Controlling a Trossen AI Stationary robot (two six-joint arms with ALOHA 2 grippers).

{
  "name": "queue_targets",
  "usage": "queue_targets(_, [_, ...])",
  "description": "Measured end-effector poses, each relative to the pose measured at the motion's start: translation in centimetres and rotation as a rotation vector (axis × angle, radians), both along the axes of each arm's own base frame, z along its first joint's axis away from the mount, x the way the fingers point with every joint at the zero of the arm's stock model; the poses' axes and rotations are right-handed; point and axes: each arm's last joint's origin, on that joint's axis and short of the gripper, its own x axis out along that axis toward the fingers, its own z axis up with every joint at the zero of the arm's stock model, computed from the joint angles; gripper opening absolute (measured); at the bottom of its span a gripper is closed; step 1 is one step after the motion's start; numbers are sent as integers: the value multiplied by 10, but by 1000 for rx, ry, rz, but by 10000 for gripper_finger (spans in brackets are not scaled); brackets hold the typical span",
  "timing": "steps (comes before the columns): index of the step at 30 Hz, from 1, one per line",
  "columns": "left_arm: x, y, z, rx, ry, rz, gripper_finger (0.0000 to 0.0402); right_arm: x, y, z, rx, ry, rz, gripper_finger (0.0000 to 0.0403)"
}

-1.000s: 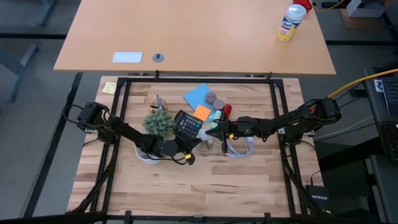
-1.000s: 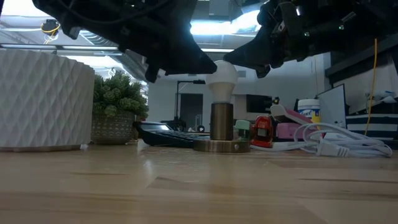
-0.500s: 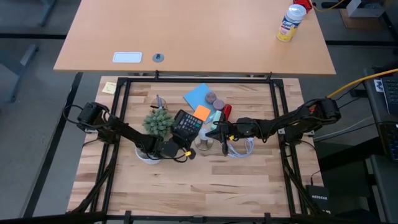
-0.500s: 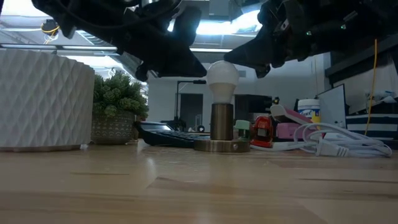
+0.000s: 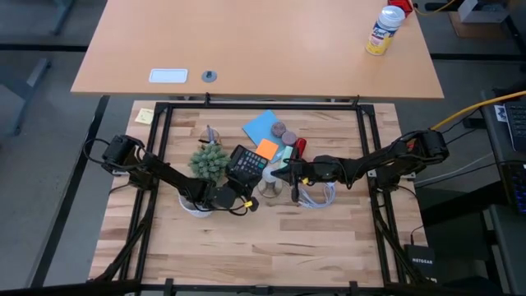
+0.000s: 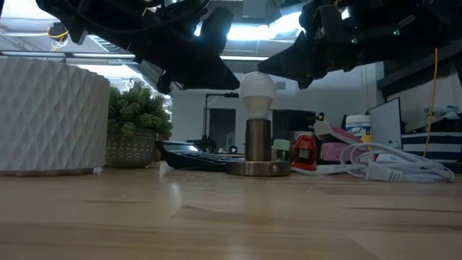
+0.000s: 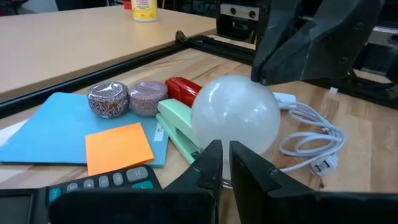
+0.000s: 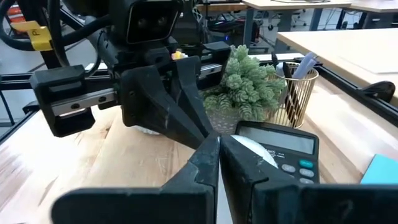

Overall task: Screw lightbulb
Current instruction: Insert the lightbulb into the lamp

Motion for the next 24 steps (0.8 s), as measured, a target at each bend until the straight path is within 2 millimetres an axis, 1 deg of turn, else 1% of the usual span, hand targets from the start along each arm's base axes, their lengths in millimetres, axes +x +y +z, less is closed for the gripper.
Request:
queue_targets(12, [0,0,1,3,0,-2,21,0,0,2,-9,-15,-11,21])
queue_targets(18, [-7,-6,21,31,-31,-38,21,-4,-3,13,-81,-40,-99,21])
queue_targets(21, [-8,-10,25,11,-44,-94,21,-6,-6,14,-146,-17,-175,21])
queue_targets(24, [-6,-11,23,-48,-44,-192,21,-6,-10,8,-168,39,-213,21])
